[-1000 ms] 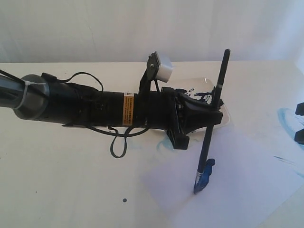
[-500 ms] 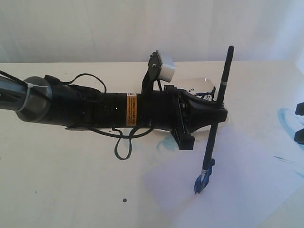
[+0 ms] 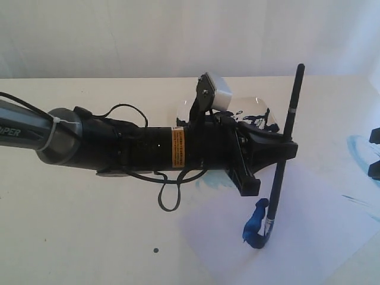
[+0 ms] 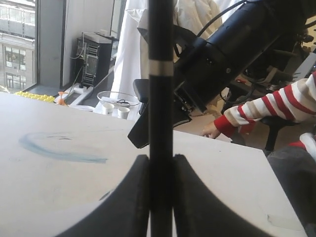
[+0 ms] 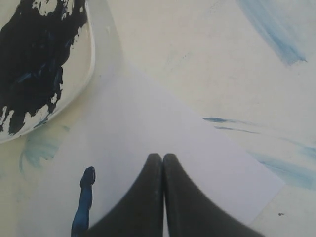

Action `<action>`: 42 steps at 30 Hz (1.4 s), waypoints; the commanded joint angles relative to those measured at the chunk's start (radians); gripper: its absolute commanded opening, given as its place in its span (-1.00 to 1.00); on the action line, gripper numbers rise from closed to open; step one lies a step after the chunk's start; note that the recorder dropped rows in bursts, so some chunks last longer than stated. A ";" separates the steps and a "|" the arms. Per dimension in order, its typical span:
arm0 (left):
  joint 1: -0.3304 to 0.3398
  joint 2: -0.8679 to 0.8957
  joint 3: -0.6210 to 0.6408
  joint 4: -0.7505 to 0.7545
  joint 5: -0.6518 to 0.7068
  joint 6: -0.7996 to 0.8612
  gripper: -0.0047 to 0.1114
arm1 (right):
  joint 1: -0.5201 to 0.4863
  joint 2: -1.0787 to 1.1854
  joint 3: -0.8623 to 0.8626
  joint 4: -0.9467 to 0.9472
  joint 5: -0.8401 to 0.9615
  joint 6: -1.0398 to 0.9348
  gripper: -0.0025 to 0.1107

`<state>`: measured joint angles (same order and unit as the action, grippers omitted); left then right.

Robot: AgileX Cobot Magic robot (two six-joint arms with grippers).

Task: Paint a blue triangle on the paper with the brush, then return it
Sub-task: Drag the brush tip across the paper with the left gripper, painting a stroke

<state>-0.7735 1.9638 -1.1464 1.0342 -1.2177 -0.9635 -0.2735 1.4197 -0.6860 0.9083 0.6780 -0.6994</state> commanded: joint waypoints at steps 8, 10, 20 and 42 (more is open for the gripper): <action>-0.019 0.000 0.003 -0.052 -0.003 0.025 -0.92 | -0.006 0.001 -0.004 0.007 0.003 -0.003 -0.96; -0.019 0.000 0.003 -0.055 -0.003 0.030 -0.92 | -0.006 0.001 -0.004 0.007 0.003 -0.003 -0.96; -0.057 0.004 -0.007 -0.086 -0.003 0.069 -0.92 | -0.006 0.001 -0.004 0.007 0.001 -0.003 -0.96; -0.097 0.103 -0.159 -0.077 -0.003 -0.001 -0.92 | -0.006 0.001 -0.004 0.007 0.005 -0.003 -0.96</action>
<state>-0.8628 2.0700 -1.2968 0.9537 -1.2138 -0.9541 -0.2735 1.4197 -0.6860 0.9083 0.6780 -0.6994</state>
